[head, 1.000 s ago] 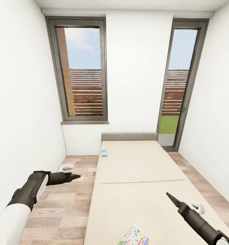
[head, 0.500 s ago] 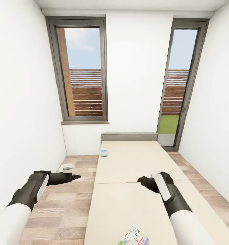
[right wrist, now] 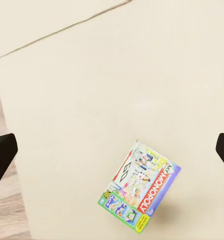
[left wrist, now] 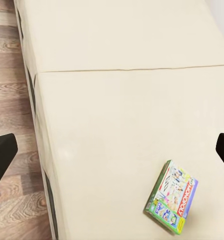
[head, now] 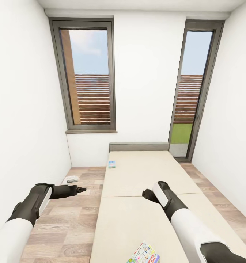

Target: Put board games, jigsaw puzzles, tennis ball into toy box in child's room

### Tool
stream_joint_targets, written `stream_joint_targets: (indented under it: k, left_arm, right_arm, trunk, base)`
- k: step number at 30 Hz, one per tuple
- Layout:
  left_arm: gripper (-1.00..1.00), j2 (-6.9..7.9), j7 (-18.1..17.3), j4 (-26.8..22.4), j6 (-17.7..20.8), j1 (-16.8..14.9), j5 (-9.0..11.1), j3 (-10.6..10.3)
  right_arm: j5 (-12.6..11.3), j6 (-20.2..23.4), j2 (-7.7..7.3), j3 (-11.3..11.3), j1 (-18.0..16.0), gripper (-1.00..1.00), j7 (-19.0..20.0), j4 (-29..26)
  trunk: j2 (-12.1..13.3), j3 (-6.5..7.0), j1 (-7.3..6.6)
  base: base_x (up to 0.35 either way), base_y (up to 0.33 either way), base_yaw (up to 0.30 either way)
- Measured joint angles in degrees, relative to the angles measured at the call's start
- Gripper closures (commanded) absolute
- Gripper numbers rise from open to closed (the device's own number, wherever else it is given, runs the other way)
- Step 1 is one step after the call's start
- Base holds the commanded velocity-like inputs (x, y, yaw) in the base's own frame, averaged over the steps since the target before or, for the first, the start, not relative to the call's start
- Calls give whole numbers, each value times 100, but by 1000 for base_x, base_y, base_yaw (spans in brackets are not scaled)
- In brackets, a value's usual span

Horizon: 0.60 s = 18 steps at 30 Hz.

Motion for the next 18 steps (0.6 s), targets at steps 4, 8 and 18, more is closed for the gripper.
stream_joint_targets:
  k: [4,8,18]
  left_arm:
    - [-100,8,0,0,0,0,-3,0]
    - [-100,-9,17,0,-2,0,-9,-10]
    - [-100,-24,46,32,-8,12,-22,-23]
  right_arm:
    - [-4,-17,7,60,3,-100,-3,11]
    - [-2,-12,35,79,5,-100,-6,16]
    - [-9,-3,-26,78,8,-100,0,48]
  trunk:
    - [0,-1,0]
    - [0,-12,0]
    - [4,-90,0]
  base:
    - [0,0,0]
    - [0,0,0]
    - [0,0,0]
